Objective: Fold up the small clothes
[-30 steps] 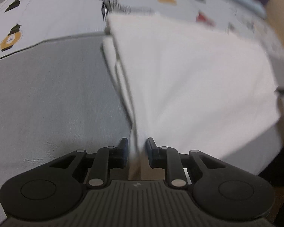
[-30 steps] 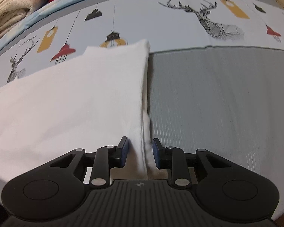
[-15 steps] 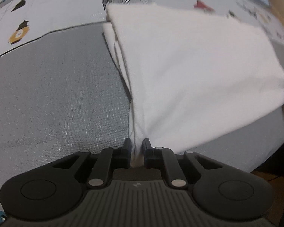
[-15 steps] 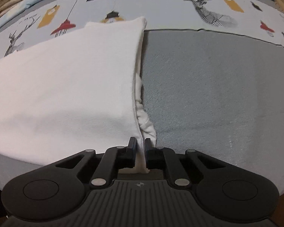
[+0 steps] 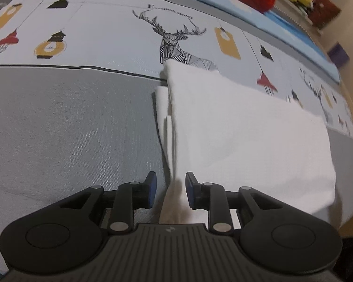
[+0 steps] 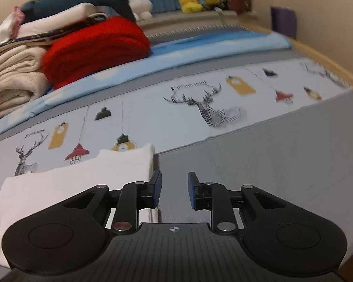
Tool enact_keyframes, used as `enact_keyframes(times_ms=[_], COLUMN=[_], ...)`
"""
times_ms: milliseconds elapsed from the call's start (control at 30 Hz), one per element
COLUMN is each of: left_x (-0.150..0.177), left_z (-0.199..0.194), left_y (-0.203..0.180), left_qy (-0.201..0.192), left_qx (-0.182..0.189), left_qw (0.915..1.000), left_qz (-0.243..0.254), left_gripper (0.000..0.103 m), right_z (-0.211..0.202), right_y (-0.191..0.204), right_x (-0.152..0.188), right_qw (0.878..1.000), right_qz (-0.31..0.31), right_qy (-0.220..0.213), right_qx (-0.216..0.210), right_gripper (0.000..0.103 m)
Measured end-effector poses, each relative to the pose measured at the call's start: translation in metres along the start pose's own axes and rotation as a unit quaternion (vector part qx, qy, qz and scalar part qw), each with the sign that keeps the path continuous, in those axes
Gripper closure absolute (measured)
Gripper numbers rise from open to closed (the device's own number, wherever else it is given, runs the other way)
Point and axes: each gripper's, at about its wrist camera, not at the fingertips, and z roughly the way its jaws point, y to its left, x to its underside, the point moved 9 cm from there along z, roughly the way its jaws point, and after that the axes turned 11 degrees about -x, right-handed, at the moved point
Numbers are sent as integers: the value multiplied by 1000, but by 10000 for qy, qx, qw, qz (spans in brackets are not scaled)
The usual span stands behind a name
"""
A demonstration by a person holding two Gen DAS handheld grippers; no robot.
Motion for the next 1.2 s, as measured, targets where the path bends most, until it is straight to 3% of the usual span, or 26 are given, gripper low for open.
enact_keyframes(times_ms=[67,200,267,533,700,1000,1067,1133,1200], left_x=[-4,-14,-18,-26,-25,-22,-22,-21,-19], left_z=[2,10,13,34,49,64,64,64,63], left_y=[-4,-12,-16,-14,-13,-24,-27,-32,-36], left_qy=[20,32,41,318,487,587,552,501,428], left_qx=[30,40,60,206,-81,-146,-161,-154,-165], left_qw=[9999,9997,9995,9975,9972,9968,9974,9983,9989], left_qz=[-114,-241,-313,-598,-570,-525,-436,-272,-46], left_gripper=[73,57,54,54,51,51,55,66,84], right_z=[2,7,7,3,0,5,7,8,10], right_y=[-1,3,4,-9,-18,-22,-21,-18,-15], right_x=[1,6,7,7,5,8,9,10,10], right_qw=[10000,9994,9988,9980,9983,9975,9974,9972,9969], right_qz=[-65,-265,-414,-537,-468,-479,-464,-482,-517], right_qy=[28,195,224,243,211,325,335,344,358], right_qx=[14,64,124,235,271,396,429,453,465], right_gripper=[78,78,78,78,78,78,78,78,78])
